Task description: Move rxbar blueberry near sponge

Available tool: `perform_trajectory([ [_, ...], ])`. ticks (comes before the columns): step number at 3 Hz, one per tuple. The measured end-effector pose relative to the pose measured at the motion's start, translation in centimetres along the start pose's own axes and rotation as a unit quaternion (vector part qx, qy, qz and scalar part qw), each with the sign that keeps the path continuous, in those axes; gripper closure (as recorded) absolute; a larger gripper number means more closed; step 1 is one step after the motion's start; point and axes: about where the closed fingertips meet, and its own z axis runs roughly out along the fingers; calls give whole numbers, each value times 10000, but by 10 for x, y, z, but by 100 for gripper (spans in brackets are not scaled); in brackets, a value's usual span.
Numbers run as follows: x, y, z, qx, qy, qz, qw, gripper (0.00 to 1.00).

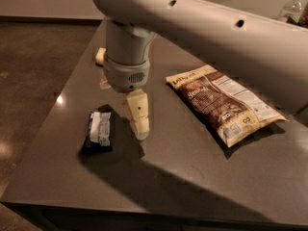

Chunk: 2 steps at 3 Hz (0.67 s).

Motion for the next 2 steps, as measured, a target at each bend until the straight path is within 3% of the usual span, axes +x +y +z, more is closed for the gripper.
perform_trajectory([
  [2, -12, -9, 31, -374, 26, -382, 9986, 0],
])
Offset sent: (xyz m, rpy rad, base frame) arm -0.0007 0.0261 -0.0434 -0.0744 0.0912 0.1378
